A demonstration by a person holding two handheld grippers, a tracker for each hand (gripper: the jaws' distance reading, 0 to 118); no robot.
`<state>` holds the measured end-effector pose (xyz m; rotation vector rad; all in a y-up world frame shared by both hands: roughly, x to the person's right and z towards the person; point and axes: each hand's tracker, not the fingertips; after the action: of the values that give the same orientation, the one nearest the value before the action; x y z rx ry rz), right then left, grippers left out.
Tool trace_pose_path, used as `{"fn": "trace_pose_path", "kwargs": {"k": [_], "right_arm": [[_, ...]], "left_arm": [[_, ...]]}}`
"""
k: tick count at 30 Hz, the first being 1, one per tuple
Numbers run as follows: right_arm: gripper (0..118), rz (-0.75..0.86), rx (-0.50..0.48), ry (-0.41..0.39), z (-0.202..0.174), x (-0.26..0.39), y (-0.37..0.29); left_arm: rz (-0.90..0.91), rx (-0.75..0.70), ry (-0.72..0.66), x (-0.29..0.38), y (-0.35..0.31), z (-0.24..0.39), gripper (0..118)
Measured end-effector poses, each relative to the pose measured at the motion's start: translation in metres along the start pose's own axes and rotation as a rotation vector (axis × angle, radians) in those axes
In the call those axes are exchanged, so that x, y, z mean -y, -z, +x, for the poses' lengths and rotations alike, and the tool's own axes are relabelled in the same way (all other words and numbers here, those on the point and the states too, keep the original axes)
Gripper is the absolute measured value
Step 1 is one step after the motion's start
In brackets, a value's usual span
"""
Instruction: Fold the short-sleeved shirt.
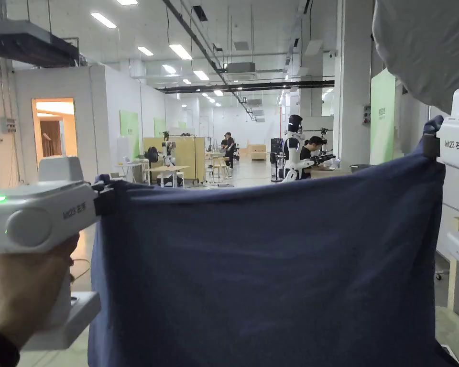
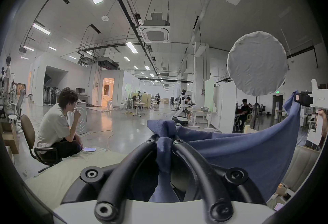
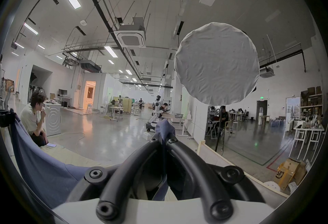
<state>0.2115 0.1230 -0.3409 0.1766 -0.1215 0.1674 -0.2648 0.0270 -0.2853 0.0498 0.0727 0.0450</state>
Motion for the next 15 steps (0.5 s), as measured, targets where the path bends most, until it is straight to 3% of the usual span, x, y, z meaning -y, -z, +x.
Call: {"fn": "trace_pose_path", "kwargs": {"k": [3,7,11,13,15], "right_arm": [[2,0.031,0.02,-0.054,-0.009,0.002,0.026],[2,0.029,0.021,-0.109,-0.027,0.004,0.063],[2,0.005,0.053,0.025,-0.04,0.021,0.081],[2,-0.017,0.07,-0.044,-0.048,0.022,0.104],[2,-0.016,0.06,-0.035,-0.051,0.019,0.118]], "left_arm": [[-0.018,-0.023,0.12,-0.001,0.034,0.002,11],[0.025,-0.023,0.128,-0.005,0.081,-0.005,11],[-0.021,-0.072,0.098,0.012,0.116,0.005,11],[-0.022,-0.06,0.103,0.022,0.125,0.005,11],[-0.043,-0.065,0.088,0.026,0.13,0.007,11]]}}
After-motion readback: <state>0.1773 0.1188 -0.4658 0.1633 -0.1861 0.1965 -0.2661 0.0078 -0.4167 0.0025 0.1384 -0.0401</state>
